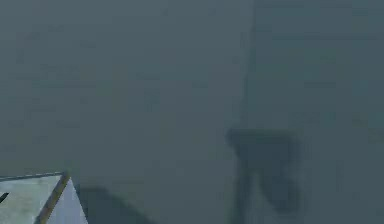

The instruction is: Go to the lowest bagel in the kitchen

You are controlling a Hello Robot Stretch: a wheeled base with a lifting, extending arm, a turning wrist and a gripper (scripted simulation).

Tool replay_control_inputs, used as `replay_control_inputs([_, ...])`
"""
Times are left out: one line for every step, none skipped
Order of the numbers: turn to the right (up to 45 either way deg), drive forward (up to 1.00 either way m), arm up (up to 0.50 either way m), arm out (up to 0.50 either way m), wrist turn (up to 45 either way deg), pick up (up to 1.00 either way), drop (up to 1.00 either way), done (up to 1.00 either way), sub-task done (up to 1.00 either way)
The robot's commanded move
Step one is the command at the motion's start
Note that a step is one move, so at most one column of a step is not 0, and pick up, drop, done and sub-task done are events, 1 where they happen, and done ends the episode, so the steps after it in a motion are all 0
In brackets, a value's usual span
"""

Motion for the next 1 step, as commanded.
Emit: replay_control_inputs([-36.0, 0.00, 0.00, 0.00, 0.0, 0.00, 0.00, 0.00, 0.00])
